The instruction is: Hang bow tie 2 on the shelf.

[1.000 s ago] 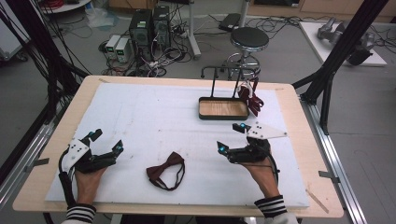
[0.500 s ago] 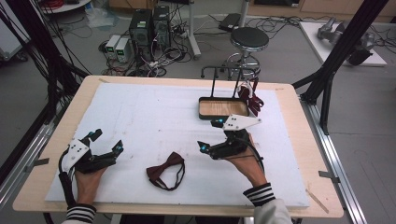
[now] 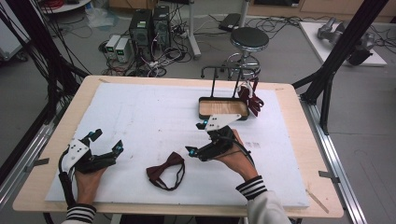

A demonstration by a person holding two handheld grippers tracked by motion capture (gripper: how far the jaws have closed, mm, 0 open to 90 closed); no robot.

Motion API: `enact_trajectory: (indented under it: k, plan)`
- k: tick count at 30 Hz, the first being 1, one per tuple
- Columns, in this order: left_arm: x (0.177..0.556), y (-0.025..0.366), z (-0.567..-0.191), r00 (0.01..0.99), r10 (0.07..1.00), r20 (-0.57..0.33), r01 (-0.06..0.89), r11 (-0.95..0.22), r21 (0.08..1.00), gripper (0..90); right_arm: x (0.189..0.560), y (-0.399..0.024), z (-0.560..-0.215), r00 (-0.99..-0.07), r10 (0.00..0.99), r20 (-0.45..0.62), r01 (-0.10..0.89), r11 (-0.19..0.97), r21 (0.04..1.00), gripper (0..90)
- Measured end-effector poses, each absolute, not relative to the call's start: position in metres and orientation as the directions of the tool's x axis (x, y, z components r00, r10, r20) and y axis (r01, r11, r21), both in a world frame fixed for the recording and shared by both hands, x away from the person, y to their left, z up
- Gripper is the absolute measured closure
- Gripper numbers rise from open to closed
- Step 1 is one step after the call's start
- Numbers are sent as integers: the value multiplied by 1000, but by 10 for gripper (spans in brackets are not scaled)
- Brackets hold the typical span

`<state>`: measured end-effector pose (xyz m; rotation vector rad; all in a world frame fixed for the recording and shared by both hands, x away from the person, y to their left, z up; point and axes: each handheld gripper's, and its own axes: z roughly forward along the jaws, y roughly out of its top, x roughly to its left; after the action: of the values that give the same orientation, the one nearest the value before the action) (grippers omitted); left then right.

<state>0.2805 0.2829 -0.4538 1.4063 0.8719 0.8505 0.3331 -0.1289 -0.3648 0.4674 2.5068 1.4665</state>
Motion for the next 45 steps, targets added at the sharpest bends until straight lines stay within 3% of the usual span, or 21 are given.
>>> enact_trajectory:
  k: [12, 27, 45]
  plan:
    - [280, 283, -454, 448, 894, -4, 16, -4, 1000, 97, 345, -97, -377, -970, 242, -11, 132, 565, 815, 114]
    - [280, 283, -454, 448, 894, -4, 15, -3, 1000, 97, 347, -69, -393, -988, 101, -120, -6, 739, 673, 114]
    - [281, 283, -454, 448, 894, -4, 16, -4, 1000, 97, 348, -49, -408, -990, 0, -142, -83, 810, 580, 167]
